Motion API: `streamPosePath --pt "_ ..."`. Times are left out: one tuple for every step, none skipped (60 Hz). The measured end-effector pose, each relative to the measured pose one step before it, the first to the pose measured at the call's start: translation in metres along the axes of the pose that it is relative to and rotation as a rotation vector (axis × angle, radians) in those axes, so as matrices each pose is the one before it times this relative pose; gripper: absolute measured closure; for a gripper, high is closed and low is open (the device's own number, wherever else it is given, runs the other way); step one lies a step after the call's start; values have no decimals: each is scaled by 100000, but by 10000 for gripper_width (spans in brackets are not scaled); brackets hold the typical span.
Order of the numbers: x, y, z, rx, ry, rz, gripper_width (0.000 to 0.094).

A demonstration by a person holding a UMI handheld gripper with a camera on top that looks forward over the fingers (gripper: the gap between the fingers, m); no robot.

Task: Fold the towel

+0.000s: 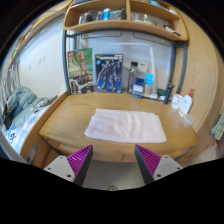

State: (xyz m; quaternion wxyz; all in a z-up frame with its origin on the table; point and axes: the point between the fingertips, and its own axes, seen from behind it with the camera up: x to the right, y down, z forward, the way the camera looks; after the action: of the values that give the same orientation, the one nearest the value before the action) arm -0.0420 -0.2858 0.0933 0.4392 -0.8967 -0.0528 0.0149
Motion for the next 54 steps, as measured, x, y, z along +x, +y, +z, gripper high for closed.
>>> streamPosePath --pt "-460 -122 899 -705 -647 -419 88" --pt "-412 -92 852 -668 -606 -439 87" --pt "-449 -137 881 -662 -608 -369 87" --pt "-411 -224 835 -642 -672 -419 87" --pt "-382 -217 768 -582 -611 -439 86" --pt "-366 -252 762 -427 -568 -432 87" --pt "-340 -303 741 -282 -511 -396 86" --pt "-355 -344 752 -104 -498 -345 83" --pt "-356 -387 713 -96 -433 -368 84" --pt "-285 -405 662 -243 -636 -600 84" --pt "-363 -404 745 -7 -466 -565 85" --pt "-332 -390 740 4 -488 -579 83" --pt "-367 -420 787 -50 -490 -507 84" --pt "-317 -361 776 -208 -399 -416 82" --pt "-278 -372 778 -318 -343 -240 80" --pt "-262 -332 773 -381 -309 -148 77" --pt "-278 -331 765 -363 -440 -123 77" --pt "-265 -345 790 -307 -509 -100 81" --pt "-244 -363 769 -243 -407 -52 88" --pt "-190 -359 778 -188 -283 -63 91" --pt "-139 -370 730 -165 -143 -77 99" --pt "-134 -340 745 -97 -76 -141 104" --pt "-134 -330 746 -110 -171 -133 107" --pt "-102 -295 722 -166 -92 -132 113" --pt "-46 -264 721 -191 35 -143 117" --pt "-15 -245 675 -207 98 -184 120" --pt "32 -213 658 -221 153 -307 129" --pt "53 -154 662 -352 215 -352 147" --pt "42 -54 607 -542 305 -310 164" --pt "52 -43 560 -652 315 -226 195" --pt "54 -4 523 -699 273 -104 216" --pt "76 64 467 -844 281 -40 240" --pt "54 128 423 -953 159 -13 260" --pt "45 175 367 -1090 46 -5 278" --pt "22 258 324 -1147 62 41 312" --pt "11 308 274 -1258 115 185 344" --pt "160 278 197 -980 557 -6 368" --pt "178 -82 73 354 730 -715 369" --pt "23 -301 90 1481 154 -808 399" --pt "133 39 58 149 629 -1089 385" --pt "102 152 9 -300 601 -1382 466" --pt "10 -127 -11 807 204 -1144 496" --pt "8 84 -16 -13 187 -1102 498" --pt "41 41 -29 165 284 -788 572" --pt "122 29 -25 202 656 -706 647" --pt "294 133 100 570 661 -1256 721" --pt "243 -11 7 230 1152 -1116 795" --pt "290 -66 -86 -353 2003 -1122 869" --pt "209 46 3 300 1315 -1532 882" --pt "-93 64 -17 147 154 -1161 881" --pt "-13 -56 -22 553 440 -931 902" --pt "5 50 -27 6 439 -566 905" --pt "-42 49 -19 -208 315 16 904" --pt "69 -293 221 -618 57 97 904"
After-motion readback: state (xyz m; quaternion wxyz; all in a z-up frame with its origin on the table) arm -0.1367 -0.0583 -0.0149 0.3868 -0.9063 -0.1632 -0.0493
